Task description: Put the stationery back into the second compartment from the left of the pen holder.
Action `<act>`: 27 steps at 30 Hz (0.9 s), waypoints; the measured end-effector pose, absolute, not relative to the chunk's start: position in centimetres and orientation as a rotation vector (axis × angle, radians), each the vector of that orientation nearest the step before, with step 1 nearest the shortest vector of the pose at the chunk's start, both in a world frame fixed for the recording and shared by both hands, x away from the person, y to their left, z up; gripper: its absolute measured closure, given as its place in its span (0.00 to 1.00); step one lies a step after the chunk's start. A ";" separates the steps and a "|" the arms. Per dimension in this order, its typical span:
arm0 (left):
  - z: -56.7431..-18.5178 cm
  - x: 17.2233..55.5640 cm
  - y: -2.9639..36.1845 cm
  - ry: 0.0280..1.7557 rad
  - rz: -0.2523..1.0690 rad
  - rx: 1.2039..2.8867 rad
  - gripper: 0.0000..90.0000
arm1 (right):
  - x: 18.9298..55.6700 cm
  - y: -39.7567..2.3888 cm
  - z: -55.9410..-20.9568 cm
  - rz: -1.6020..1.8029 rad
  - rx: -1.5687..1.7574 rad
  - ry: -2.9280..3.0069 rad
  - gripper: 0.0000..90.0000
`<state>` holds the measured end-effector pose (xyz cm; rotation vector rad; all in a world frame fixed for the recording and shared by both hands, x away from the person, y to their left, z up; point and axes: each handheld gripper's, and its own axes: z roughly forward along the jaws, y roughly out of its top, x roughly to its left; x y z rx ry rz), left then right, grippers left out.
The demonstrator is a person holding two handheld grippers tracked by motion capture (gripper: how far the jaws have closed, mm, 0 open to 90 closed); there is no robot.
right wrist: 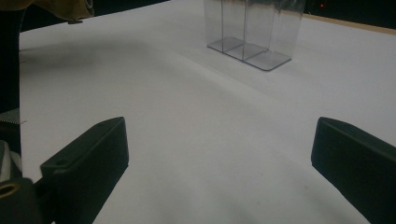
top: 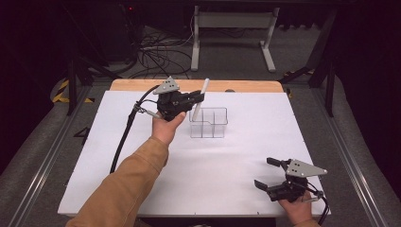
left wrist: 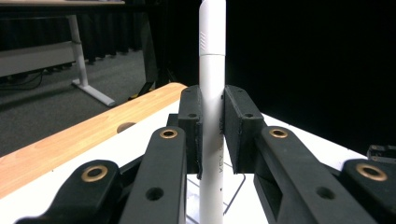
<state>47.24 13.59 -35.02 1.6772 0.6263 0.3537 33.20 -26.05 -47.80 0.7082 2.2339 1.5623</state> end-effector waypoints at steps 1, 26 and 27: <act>-35.1 47.3 13.4 0.623 0.356 1.674 0.87 | 33.2 -26.1 -47.8 1.564 0.708 2.234 0.05; -36.3 48.9 9.9 0.616 0.396 1.655 0.87 | 33.1 -26.1 -47.8 1.573 0.699 2.237 0.05; -36.3 49.0 9.8 0.618 0.401 1.658 0.87 | 33.1 -26.1 -47.8 1.573 0.698 2.237 0.05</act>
